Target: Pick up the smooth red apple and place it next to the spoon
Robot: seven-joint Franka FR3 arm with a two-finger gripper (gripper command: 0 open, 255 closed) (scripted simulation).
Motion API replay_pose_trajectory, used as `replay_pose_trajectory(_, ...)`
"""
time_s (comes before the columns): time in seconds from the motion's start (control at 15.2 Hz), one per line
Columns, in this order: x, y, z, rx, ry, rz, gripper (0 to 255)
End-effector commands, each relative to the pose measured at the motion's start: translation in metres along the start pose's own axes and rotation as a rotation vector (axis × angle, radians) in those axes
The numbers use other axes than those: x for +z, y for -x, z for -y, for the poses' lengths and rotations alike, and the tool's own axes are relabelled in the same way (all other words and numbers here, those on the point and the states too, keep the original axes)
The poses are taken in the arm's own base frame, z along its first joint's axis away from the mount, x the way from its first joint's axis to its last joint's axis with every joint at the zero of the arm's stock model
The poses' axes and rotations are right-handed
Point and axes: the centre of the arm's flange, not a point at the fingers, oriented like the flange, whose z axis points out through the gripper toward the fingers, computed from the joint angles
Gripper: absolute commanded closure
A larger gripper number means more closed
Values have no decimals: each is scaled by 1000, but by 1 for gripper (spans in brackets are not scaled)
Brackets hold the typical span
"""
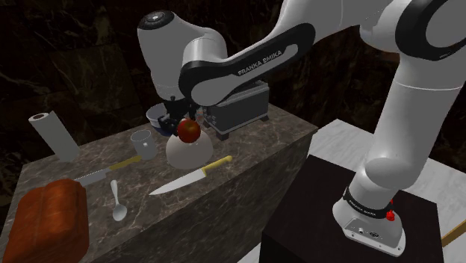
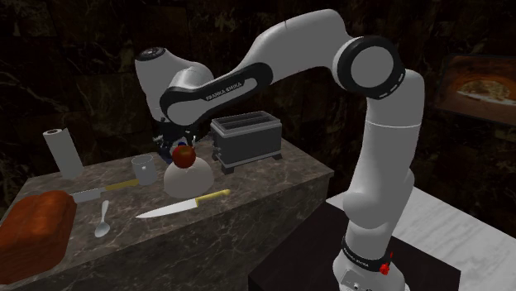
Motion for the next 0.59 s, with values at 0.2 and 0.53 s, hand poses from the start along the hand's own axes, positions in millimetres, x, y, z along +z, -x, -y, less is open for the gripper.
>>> replay_pose_trajectory(0.2, -5, -29, 58, 3, 1, 0, 255)
replay_pose_trajectory(0.53, -5, -57, 117, 3, 1, 0, 255)
